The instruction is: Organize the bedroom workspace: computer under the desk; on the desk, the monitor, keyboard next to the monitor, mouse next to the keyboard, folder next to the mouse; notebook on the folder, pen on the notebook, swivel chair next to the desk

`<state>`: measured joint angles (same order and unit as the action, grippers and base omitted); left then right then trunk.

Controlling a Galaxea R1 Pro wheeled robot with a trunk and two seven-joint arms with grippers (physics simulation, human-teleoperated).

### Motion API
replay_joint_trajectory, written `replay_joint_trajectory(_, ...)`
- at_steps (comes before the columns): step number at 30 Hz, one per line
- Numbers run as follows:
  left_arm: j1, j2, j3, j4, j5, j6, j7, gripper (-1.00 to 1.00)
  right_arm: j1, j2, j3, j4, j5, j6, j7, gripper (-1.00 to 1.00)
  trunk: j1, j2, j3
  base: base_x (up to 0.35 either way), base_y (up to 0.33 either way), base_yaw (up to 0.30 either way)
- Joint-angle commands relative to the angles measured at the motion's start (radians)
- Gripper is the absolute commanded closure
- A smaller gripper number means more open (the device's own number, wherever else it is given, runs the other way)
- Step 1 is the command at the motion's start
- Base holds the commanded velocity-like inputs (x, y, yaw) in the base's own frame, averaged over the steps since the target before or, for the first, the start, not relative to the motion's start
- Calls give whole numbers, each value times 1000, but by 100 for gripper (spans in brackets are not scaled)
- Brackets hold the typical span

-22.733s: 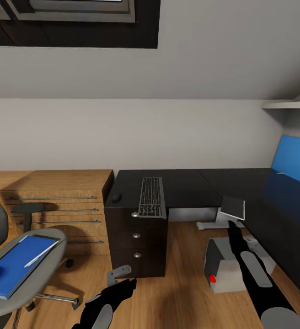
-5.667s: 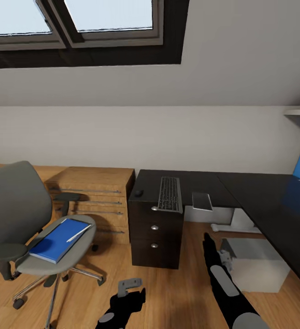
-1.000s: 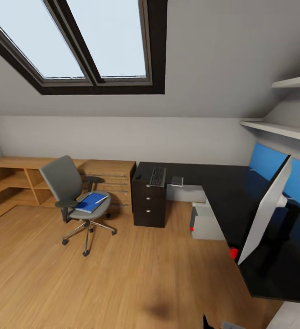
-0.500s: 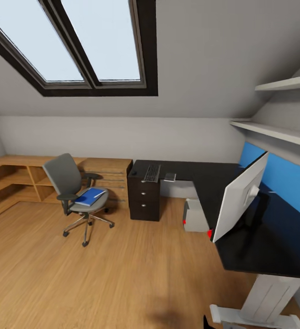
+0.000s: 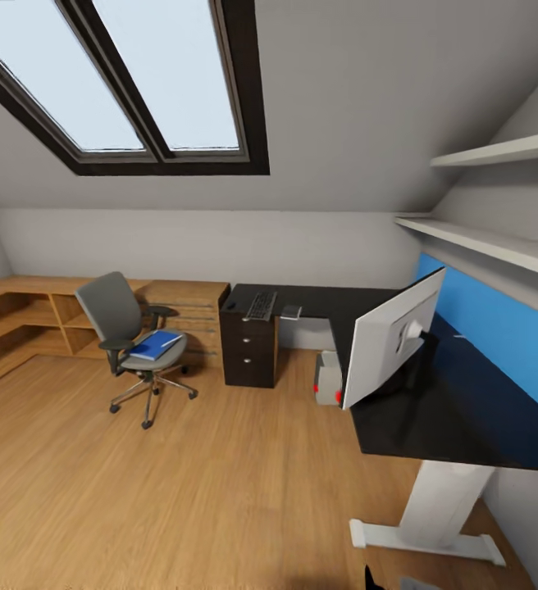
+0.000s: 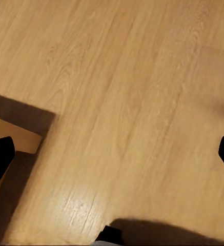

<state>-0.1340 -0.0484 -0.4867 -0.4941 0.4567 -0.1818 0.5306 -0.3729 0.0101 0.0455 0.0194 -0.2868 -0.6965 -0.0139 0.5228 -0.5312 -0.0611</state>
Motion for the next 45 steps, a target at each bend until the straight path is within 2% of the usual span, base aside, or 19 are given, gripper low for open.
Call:
replay_joint_trajectory(1, -1, 1, -8, 0, 10, -8, 6, -100, -1, 0, 5, 2, -5, -4, -1, -100, 0, -2, -2, -189, -216, 0)
replay_joint_trajectory(10, -1, 1, -6, 0, 10, -11, 4, -100, -1, -16, 4, 0, -9, -18, -4, -100, 0, -2, -2, -63, -77, 0)
replay_joint_trajectory(18, -1, 2, -6, 0, 10, -10, 0, -100, -1, -72, -3, -7, -13, -113, -6, -100, 0, -2, -2, -7, -8, 0)
replay_joint_trajectory(22, -1, 2, -5, 0, 11, -10, -1, -100, -3, -122, -17, -45, -32, -176, -8, -100, 0, -2, -2, -1, -1, 0)
replay_joint_trajectory(23, -1, 2, -4, 0, 11, -10, -1, -100, -4, -153, -23, -160, -59, -163, -21, -100, 0, -2, -2, 0, 0, 0)
replay_joint_trajectory(26, -1, 3, -3, 0, 11, -10, -1, -100, -4, -183, -26, -312, -78, -77, -66, -100, 0, -2, -2, 0, 0, 0)
replay_joint_trajectory(27, -1, 4, -3, 0, 11, -10, -1, -100, -4, -196, -26, -396, -82, -6, -99, -100, 0, -2, -2, 0, 0, 0)
replay_joint_trajectory(29, -1, 5, -3, 1, 11, -11, -1, -100, -4, -218, -26, -617, -85, 207, -177, -100, 0, -2, -2, 0, 0, 0)
replay_joint_trajectory(31, -1, 6, -3, 5, 11, -11, -1, -100, -4, -227, -27, -687, -85, 293, -200, -100, 0, -2, -2, 0, 0, 0)
replay_joint_trajectory(32, -1, 5, -2, 11, 11, -12, -1, -100, -8, -241, -27, -739, -83, 399, -215, -100, 0, -2, -2, 0, 0, 0)
replay_joint_trajectory(33, -1, 5, -2, 15, 11, -12, -1, -100, -13, -247, -27, -757, -80, 452, -221, -100, 0, -2, -2, 0, 0, 0)
replay_joint_trajectory(35, -1, 6, -2, 23, 11, -12, -1, -100, -53, -259, -26, -769, -67, 566, -231, -100, 0, -2, -2, 0, 0, 0)
replay_joint_trajectory(37, -1, 6, -1, 26, 11, -13, -1, -100, -101, -264, -26, -744, -57, 609, -235, -100, 0, -2, -2, 0, 0, 0)
replay_joint_trajectory(38, -1, 7, 0, 28, 12, -14, -1, -100, -176, -268, -26, -674, -48, 641, -236, -100, 0, -2, -2, 0, 0, 0)
replay_joint_trajectory(39, -1, 7, 0, 30, 12, -14, -1, -100, -218, -268, -25, -607, -45, 645, -235, -100, 0, -2, -2, 0, 0, 0)
replay_joint_trajectory(41, -1, 7, 0, 33, 12, -13, -1, -100, -248, -267, -23, -534, -41, 632, -235, -100, 0, -2, -2, 0, 0, 0)
replay_joint_trajectory(42, -1, 7, 1, 40, 12, -13, -1, -100, -269, -265, -21, -465, -37, 599, -235, -100, 0, -2, -2, 29, -21, 0)
replay_joint_trajectory(44, -1, 8, 1, 49, 12, -14, -1, -100, -282, -260, -20, -411, -33, 547, -235, -100, 0, -2, -2, 82, -62, 0)
replay_joint_trajectory(45, -1, 8, 1, 58, 13, -14, -1, -100, -293, -247, -14, -363, -15, 458, -235, -100, 0, -2, -2, 181, -140, 0)
